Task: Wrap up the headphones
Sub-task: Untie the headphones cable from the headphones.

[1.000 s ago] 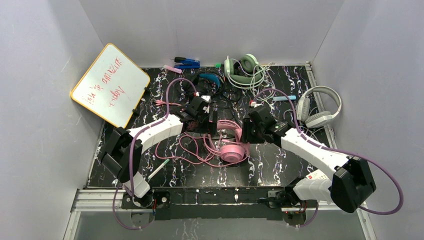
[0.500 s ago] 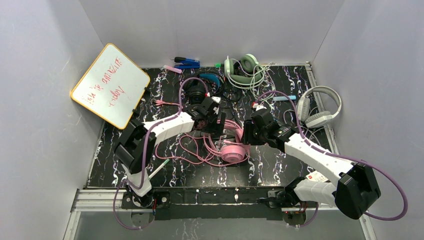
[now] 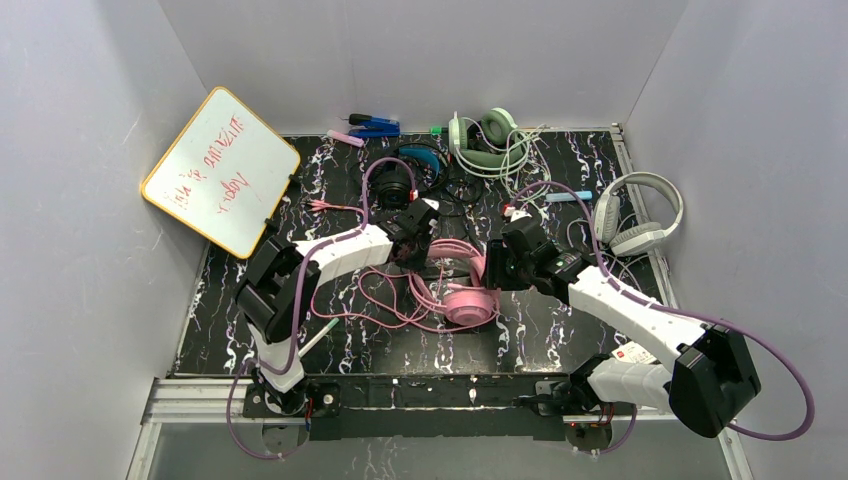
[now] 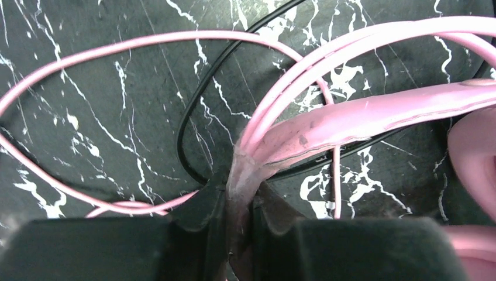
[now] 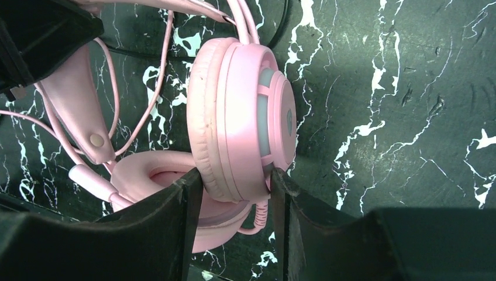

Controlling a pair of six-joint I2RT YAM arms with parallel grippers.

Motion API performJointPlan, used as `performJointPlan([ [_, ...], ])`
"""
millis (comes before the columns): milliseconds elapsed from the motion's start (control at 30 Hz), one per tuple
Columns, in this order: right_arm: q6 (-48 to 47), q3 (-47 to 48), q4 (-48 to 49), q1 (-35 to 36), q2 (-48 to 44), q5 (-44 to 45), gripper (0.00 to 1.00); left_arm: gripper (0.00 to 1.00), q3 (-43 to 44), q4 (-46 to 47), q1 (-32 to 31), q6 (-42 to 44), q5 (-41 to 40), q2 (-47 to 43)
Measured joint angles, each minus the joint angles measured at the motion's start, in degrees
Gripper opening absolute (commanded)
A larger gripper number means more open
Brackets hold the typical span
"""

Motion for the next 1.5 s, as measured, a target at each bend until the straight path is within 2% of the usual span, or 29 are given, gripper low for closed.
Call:
performJointPlan([
  [200,-1.25,0.81,-1.27,0.0,0.11,-0.09,0.85,0.0,0.0,-1.57,0.0,1.55,-1.97,-1.75],
  [333,-2.64,4.74,-4.04,0.0,-0.61,-0.09,0.98,0.0,0.0,-3.5,-0.02,1.73,-3.21,-5.25],
  [500,-3.89,14.71,-8.2,0.0,-3.37,2.1,0.99,0.0,1.4,-8.31,0.0,1.68,-4.46,-12.5],
  [667,-4.0,22.1,-8.63,0.0,-9.64,8.52,0.99,0.0,6.23,-15.58,-0.04,0.72,-7.98,-20.39],
  [833,-3.39,21.92,-8.55,0.0,-16.11,15.13,0.99,0.0,12.35,-23.91,1.68,-2.45,-10.08,-26.51],
  [1000,-2.03,14.25,-5.09,0.0,-23.28,19.39,0.99,0.0,16.22,-29.27,10.36,-4.98,-5.42,-30.14],
  [1100,-3.48,6.05,0.11,0.0,-28.7,15.89,0.99,0.0,23.89,-34.05,15.56,-5.77,-2.14,-29.51],
  [1233,-5.42,-0.74,6.19,0.0,-32.7,9.4,0.99,0.0,40.28,-36.72,15.93,-7.13,2.82,-27.43],
  [1333,-7.45,-2.27,10.82,0.0,-32.81,2.62,0.99,0.0,51.06,-35.98,15.76,-9.51,7.98,-26.58],
  [1400,-9.55,-2.25,14.32,0.0,-31.47,-4.13,0.99,0.0,54.77,-34.32,15.76,-11.74,11.8,-26.71],
  [1500,-11.93,-2.25,18.08,0.0,-28.96,-13.38,0.99,0.0,54.9,-30.42,15.74,-15.78,18.23,-27.26],
])
